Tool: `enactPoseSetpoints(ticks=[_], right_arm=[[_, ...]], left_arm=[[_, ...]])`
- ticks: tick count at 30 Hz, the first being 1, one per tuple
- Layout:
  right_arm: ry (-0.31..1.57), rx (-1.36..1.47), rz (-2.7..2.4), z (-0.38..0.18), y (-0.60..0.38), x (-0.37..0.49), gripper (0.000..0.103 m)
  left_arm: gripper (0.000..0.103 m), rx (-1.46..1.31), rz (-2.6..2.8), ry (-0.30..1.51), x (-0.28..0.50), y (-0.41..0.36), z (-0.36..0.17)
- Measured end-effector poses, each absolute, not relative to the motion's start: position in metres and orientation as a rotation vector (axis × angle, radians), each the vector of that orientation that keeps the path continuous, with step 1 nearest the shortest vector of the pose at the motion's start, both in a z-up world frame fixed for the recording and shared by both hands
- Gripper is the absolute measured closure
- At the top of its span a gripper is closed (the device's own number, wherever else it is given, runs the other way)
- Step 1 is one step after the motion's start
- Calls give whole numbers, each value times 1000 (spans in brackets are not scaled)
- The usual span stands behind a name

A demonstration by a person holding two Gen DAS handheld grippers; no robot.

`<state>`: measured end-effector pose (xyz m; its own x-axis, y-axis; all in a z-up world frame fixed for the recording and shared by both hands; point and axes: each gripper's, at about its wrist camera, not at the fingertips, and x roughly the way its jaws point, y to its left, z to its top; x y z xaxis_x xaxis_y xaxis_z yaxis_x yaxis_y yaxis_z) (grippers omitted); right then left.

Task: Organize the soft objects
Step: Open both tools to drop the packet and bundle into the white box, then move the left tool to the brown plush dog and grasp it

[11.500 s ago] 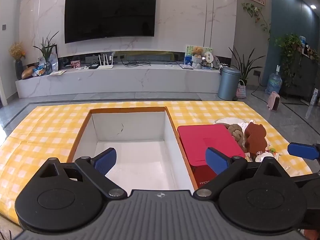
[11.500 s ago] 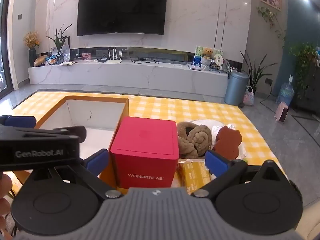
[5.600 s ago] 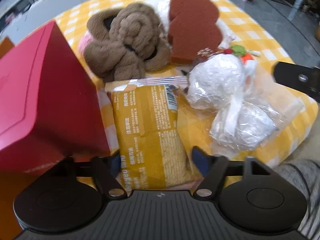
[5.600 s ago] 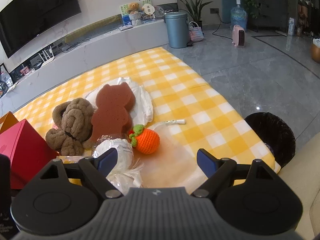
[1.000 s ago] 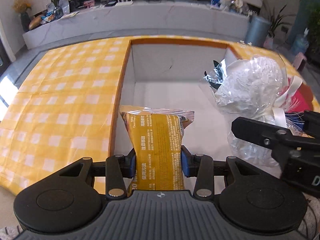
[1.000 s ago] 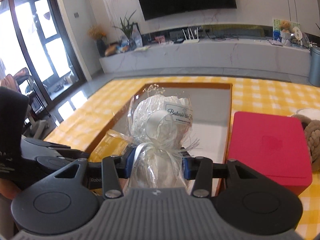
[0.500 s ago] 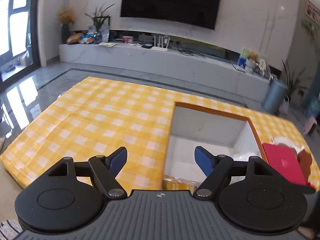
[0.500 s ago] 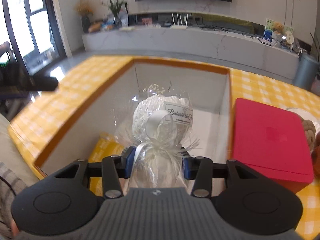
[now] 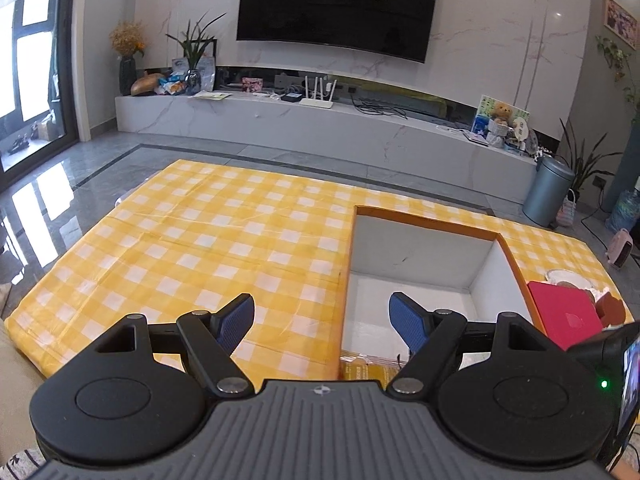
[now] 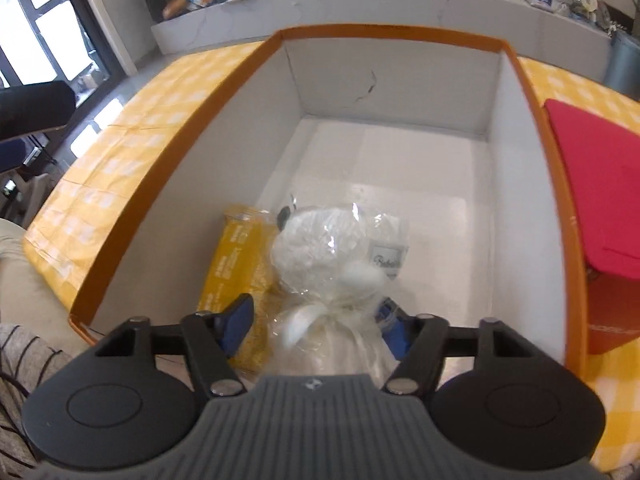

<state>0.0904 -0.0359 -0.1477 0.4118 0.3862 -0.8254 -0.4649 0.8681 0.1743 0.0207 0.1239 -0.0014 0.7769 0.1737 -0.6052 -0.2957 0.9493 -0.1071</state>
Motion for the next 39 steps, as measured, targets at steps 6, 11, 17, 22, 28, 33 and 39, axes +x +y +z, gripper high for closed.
enactPoseSetpoints(ticks=[6,11,17,22,28,33,39], right_arm=[[909,-103,558,-120,-45,76,27],[741,-97,561,-76,-69,60,16],[541,-112,490,-25,-122,40,9],[436,-125,323,0,-195,28,6],[430,-184,-66,-2,-296,28,6],[498,-132,-257,-26,-366,44,6],[601,-39,-297,-67,-409,66,6]], left_arm=[[13,-196,237,608,16,115,8],[13,-204,198,563,6,103,28],[13,-148,158,521,-3,71,53],[13,-107,70,516,2,31,64],[13,-129,-157,485,13,-20,66],[11,-167,-282,551,42,-60,61],[11,-113,-353,696,96,-110,39]])
